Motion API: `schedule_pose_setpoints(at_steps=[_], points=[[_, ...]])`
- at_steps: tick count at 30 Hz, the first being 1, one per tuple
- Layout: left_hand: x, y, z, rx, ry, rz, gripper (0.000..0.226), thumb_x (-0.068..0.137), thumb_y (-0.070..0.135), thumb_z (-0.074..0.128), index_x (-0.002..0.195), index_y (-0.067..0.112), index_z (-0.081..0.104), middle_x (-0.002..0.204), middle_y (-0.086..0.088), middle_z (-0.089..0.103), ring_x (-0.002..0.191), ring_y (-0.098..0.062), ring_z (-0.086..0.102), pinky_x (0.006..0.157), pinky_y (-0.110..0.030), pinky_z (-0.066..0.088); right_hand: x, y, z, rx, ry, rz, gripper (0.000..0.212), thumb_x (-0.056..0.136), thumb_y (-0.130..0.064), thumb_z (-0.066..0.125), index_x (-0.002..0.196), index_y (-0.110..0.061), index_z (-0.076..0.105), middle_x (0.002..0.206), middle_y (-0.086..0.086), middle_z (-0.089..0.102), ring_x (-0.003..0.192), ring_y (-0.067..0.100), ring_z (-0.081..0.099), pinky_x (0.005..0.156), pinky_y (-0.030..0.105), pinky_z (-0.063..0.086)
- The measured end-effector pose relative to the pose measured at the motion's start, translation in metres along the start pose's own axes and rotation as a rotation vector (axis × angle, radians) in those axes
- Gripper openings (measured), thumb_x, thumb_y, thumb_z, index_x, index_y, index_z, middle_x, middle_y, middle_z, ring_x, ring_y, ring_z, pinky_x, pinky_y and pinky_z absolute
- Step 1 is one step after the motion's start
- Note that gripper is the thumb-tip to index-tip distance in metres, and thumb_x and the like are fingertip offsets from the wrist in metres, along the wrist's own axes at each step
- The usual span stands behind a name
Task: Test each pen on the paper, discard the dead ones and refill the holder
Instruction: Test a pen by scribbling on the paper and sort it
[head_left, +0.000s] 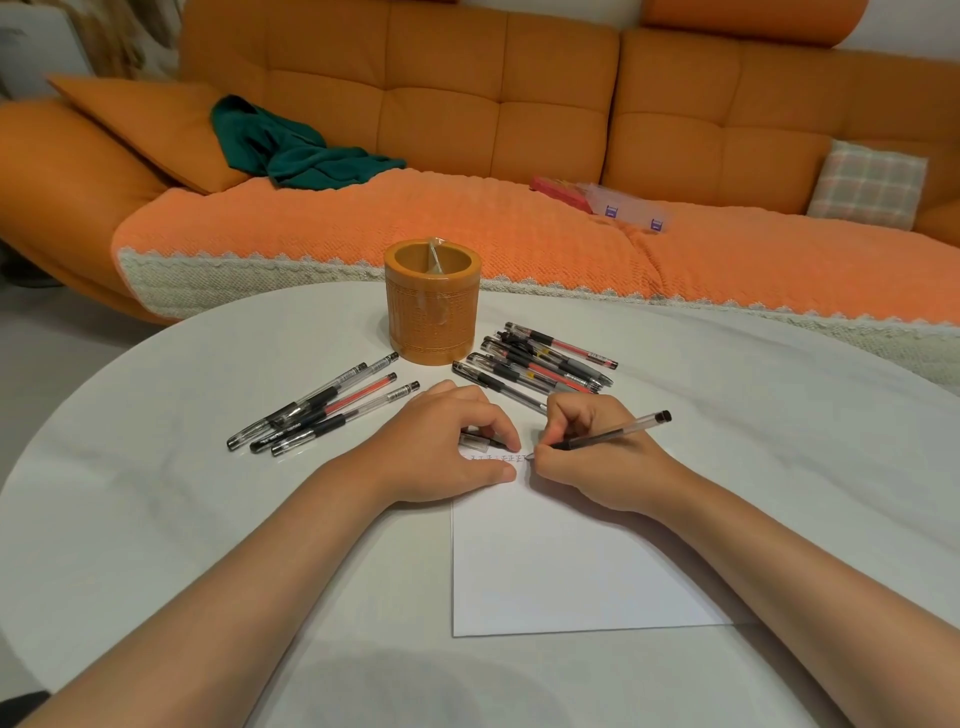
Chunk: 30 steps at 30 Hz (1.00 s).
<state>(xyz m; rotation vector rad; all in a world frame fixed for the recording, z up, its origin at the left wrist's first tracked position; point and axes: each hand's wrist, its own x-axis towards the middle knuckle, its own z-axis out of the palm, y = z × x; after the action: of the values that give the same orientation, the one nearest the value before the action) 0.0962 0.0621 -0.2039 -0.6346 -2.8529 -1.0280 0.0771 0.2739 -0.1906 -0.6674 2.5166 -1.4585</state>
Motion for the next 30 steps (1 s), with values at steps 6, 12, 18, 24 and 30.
schedule_pose_setpoints(at_steps=[6, 12, 18, 24, 30], points=[[0.0000, -0.0009, 0.0006, 0.002, 0.001, 0.001, 0.022, 0.077, 0.051, 0.076, 0.098, 0.047, 0.069, 0.097, 0.019, 0.059, 0.102, -0.001, 0.047, 0.089, -0.030, 0.044, -0.0005, 0.0016, 0.0003, 0.000, 0.023, -0.002, 0.023, 0.076, 0.001, 0.069, 0.064, -0.008, 0.052, 0.059, -0.004, 0.053, 0.053, 0.010, 0.042, 0.050, 0.024, 0.034], [0.0002, -0.0017, 0.0011, 0.007, 0.000, 0.004, 0.023, 0.077, 0.052, 0.075, 0.098, 0.048, 0.068, 0.098, 0.019, 0.059, 0.103, -0.002, 0.047, 0.089, -0.030, 0.044, -0.0007, 0.0002, -0.0010, 0.002, -0.012, -0.007, 0.026, 0.076, 0.004, 0.069, 0.062, -0.011, 0.053, 0.058, -0.008, 0.053, 0.053, 0.007, 0.043, 0.051, 0.018, 0.035], [0.0007, -0.0022, 0.0011, 0.011, -0.002, -0.002, 0.022, 0.077, 0.053, 0.075, 0.097, 0.048, 0.068, 0.097, 0.021, 0.058, 0.103, -0.001, 0.046, 0.087, -0.028, 0.043, -0.0003, -0.0001, -0.0005, 0.004, -0.019, 0.001, 0.028, 0.076, 0.003, 0.069, 0.060, -0.015, 0.053, 0.057, -0.012, 0.053, 0.053, 0.006, 0.043, 0.050, 0.017, 0.035], [0.0005, -0.0017, 0.0006, 0.016, -0.005, -0.006, 0.024, 0.077, 0.054, 0.074, 0.099, 0.048, 0.068, 0.097, 0.022, 0.058, 0.103, 0.000, 0.046, 0.087, -0.027, 0.043, 0.0014, 0.0036, -0.0006, -0.003, -0.020, -0.011, 0.022, 0.071, 0.001, 0.068, 0.062, -0.007, 0.050, 0.055, -0.011, 0.049, 0.051, 0.008, 0.041, 0.049, 0.022, 0.032], [0.0009, -0.0021, -0.0001, 0.016, -0.007, -0.016, 0.026, 0.076, 0.051, 0.077, 0.101, 0.047, 0.068, 0.099, 0.021, 0.060, 0.102, 0.001, 0.047, 0.085, -0.022, 0.041, 0.0005, 0.0088, -0.0053, 0.247, 0.087, 0.054, 0.020, 0.078, -0.010, 0.066, 0.065, -0.019, 0.054, 0.055, 0.006, 0.053, 0.049, 0.019, 0.042, 0.051, 0.029, 0.033]])
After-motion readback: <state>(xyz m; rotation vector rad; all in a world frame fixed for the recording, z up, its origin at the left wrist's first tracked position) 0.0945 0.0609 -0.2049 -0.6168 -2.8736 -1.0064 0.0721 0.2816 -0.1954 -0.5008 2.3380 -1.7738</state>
